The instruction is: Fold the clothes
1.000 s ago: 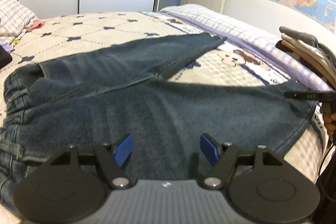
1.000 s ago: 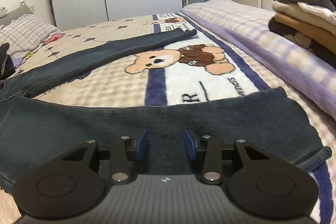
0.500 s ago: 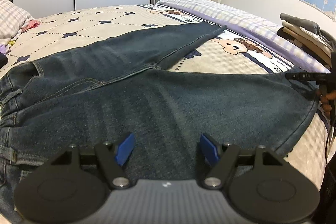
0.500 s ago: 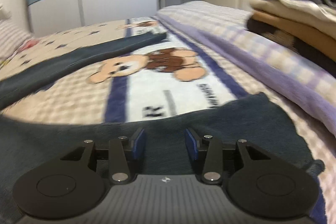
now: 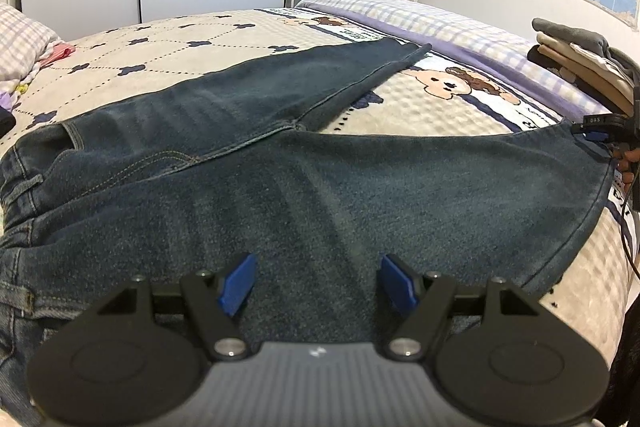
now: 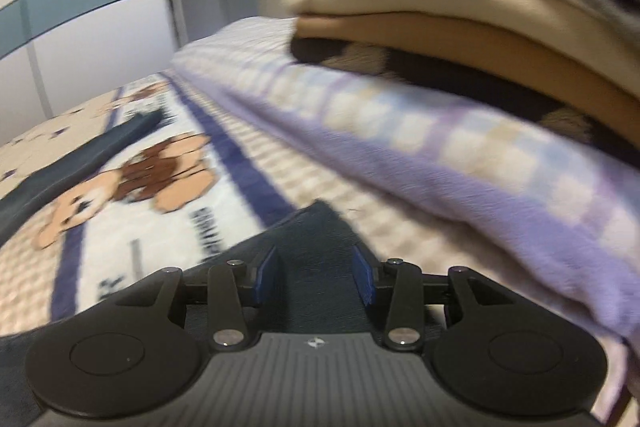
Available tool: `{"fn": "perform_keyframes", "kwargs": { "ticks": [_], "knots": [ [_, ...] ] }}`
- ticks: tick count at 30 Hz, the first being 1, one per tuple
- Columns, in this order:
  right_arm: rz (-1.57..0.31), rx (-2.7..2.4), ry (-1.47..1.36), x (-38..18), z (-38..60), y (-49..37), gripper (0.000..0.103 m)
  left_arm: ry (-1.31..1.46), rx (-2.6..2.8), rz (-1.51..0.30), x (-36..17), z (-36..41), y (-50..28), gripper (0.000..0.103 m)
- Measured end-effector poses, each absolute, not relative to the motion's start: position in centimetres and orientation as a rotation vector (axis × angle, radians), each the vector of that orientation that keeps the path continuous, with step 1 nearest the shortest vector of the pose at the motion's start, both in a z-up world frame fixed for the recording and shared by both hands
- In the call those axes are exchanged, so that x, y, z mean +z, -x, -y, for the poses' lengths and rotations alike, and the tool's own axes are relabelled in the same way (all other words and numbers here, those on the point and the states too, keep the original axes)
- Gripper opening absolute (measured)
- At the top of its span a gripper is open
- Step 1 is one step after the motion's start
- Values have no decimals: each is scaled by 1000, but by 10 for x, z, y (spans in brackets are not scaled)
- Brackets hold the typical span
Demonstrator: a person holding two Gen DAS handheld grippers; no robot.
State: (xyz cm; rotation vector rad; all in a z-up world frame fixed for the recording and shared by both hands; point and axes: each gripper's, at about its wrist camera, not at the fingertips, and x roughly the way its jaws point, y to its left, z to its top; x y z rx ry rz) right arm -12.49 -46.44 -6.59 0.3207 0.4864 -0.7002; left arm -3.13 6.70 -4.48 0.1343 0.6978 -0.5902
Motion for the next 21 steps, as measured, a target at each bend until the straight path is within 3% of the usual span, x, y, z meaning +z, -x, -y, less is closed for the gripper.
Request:
{"fn": "perform_keyframes", "kwargs": {
  "ticks": [8, 11, 21],
  "knots": [
    [-440, -623, -333, -45, 437, 128, 46, -79, -486, -675, -36, -78, 19, 72],
    [-414, -562, -305, -34, 418, 122, 52, -63, -437, -657, -32, -84, 12, 72],
    [-416, -393, -381, -13, 374, 77, 53, 46, -291, -658, -13, -103, -16, 77]
  ]
}}
